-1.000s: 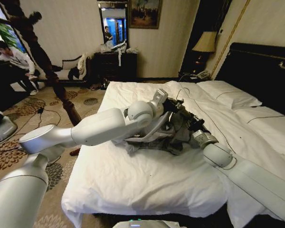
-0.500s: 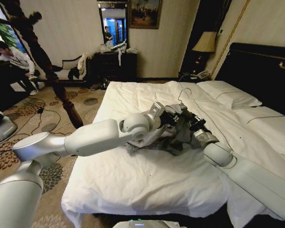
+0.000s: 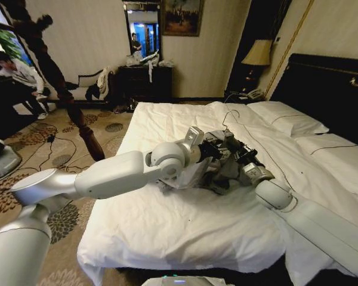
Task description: Pick up the clothes from the bed and hang them on the clothes hanger.
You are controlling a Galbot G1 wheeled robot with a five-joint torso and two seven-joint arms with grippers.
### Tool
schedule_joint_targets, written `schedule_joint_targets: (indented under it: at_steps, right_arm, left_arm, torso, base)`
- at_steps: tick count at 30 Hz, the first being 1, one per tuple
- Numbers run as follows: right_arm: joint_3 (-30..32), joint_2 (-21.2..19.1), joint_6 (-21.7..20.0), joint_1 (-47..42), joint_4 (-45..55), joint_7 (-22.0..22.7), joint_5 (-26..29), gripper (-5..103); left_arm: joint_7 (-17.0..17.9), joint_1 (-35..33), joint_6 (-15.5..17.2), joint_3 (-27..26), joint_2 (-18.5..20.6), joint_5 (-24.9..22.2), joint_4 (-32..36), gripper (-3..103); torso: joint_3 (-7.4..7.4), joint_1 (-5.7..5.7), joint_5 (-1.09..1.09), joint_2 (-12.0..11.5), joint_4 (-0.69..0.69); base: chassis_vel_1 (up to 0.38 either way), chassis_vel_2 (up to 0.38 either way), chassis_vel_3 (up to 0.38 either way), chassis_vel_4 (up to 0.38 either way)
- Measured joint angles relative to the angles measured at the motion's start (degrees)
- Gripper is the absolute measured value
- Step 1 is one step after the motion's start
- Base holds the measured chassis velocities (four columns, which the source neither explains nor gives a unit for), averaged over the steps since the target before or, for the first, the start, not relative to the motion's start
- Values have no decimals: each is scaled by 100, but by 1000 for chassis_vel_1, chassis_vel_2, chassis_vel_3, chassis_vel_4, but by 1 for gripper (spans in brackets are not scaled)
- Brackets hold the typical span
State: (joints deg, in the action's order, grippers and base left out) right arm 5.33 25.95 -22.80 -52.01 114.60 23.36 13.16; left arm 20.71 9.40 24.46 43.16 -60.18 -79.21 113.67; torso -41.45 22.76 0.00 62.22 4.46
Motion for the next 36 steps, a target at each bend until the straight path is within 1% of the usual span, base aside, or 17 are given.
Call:
schedule_joint_targets:
  at_steps: [1, 2, 3, 4, 6, 7, 8, 13, 17, 19, 20, 22, 23, 25, 29, 33, 36]
  right_arm:
    - [29, -1, 25, -20, -19, 7, -8, 19]
    - [40, -1, 35, -27, -28, 9, -11, 19]
    - [48, 0, 49, -32, -41, 11, -16, 19]
    - [48, 0, 49, -32, -41, 11, -16, 19]
    - [50, 15, 73, -33, -62, 16, -22, 19]
    - [50, 23, 77, -33, -71, 18, -22, 19]
    - [48, 38, 81, -32, -81, 23, -23, 19]
    - [10, 104, 105, -33, -99, 42, -32, 19]
    - [-17, 135, 140, -40, -86, 44, -43, 19]
    - [-28, 156, 180, -40, -58, 44, -44, 19]
    - [-28, 156, 180, -40, -58, 44, -44, 19]
    - [-29, 173, 237, -43, -58, 39, -47, 19]
    - [-28, 186, 266, -60, -60, 37, -57, 19]
    - [-16, 201, 319, -95, -62, 29, -81, 19]
    - [14, 254, 387, -117, -65, 12, -106, 19]
    - [30, 283, 431, -115, -94, 7, -113, 19]
    - [57, 278, 447, -132, -97, 6, -113, 19]
  left_arm:
    - [31, -65, -4, -45, 76, -154, 151, 79]
    - [34, -94, 5, -61, 123, -211, 237, 79]
    - [37, -121, 21, -70, 173, -250, 328, 85]
    - [37, -121, 21, -70, 173, -250, 328, 85]
    - [37, -183, 72, -90, 290, -302, 510, 94]
    - [30, -208, 93, -113, 337, -322, 570, 94]
    - [16, -236, 137, -154, 403, -363, 638, 98]
    - [-74, -327, 229, -188, 639, -416, 832, 100]
    - [51, -365, 241, -137, 598, -447, 839, 100]
    - [260, -233, 406, -67, 396, -499, 691, 100]
    - [260, -233, 406, -67, 396, -499, 691, 100]
    - [341, 1, 663, 14, 287, -448, 553, 100]
    - [392, 245, 880, 105, 195, -328, 407, 100]
    - [318, 588, 999, 233, 85, -210, 234, 100]
    - [196, 910, 1043, 330, -113, -270, 24, 100]
    - [111, 1071, 917, 348, -359, -242, -221, 100]
    - [89, 1145, 890, 312, -371, -296, -203, 100]
  torso:
    - [0, 0, 0, 0, 0]
    - [0, 0, 0, 0, 0]
    - [0, 0, 0, 0, 0]
    - [0, 0, 0, 0, 0]
    - [0, -1, 0, 0, 0]
    - [0, 0, 0, 0, 0]
    - [0, 0, 0, 0, 0]
    - [0, 0, 0, 0, -1]
    - [0, 0, -1, 0, -3]
    - [0, 0, -1, 0, 1]
    - [0, 0, -1, 0, 1]
    - [0, 0, 0, 0, 2]
    - [0, 0, 0, -1, 1]
    - [0, 1, 0, -1, 0]
    - [0, 0, 1, -1, 0]
    - [-1, 1, 1, -1, 0]
    - [-1, 2, 1, -1, 1]
  base:
    - [0, 0, 0, 0]
    - [0, 0, 0, 0]
    - [0, 0, 0, 0]
    - [0, 0, 0, 0]
    - [0, 0, 0, 0]
    - [0, 0, 0, 0]
    - [0, 0, 0, 0]
    - [0, 0, 0, 0]
    - [0, 0, 0, 0]
    - [0, 0, 0, 0]
    - [0, 0, 0, 0]
    - [0, 0, 0, 0]
    - [0, 0, 0, 0]
    - [0, 0, 0, 0]
    - [0, 0, 0, 0]
    - [0, 0, 0, 0]
    - [0, 0, 0, 0]
